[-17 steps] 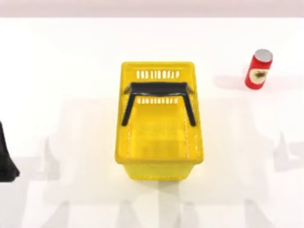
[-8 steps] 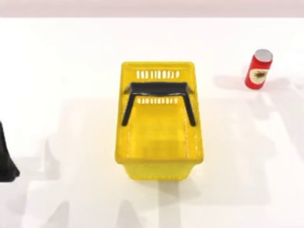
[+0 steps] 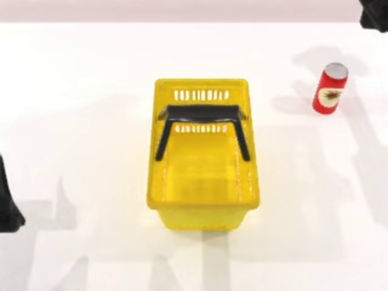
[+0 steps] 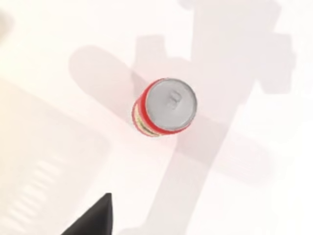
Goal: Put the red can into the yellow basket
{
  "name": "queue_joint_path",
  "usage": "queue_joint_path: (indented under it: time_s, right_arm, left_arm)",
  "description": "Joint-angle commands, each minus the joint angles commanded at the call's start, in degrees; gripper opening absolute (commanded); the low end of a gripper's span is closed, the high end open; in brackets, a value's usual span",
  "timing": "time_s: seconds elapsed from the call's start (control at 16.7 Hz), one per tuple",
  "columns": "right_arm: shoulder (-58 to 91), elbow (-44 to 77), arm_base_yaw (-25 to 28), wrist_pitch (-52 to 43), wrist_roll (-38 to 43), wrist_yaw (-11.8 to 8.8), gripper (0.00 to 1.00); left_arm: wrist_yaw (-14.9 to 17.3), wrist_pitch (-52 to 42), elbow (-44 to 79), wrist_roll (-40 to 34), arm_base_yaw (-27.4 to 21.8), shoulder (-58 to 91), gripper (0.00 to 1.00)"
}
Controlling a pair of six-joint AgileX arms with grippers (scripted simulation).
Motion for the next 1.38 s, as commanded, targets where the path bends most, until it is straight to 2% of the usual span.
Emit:
queue_joint_path:
  time_s: [0.3,0.6,1.14,1.38]
  right_arm:
    - [25.1,25.2,1.0,-14.0,-5.8,0.2,1.0]
    - [40.4,40.7,1.7,-22.5,-9.4,0.3,1.0]
    - [43.2,43.2,1.5,-23.7,-10.1,0.3,1.0]
    - [41.6,36.5,1.9,-18.2,-10.0,0.2,1.0]
  left_arm:
    - [0.0,0.0,0.0,0.0,0.0,0.0,1.0]
    - [0.0,0.0,0.0,0.0,0.0,0.0,1.0]
    - [0.0,0.0,0.0,0.0,0.0,0.0,1.0]
    - [0.0,0.0,0.0,0.0,0.0,0.0,1.0]
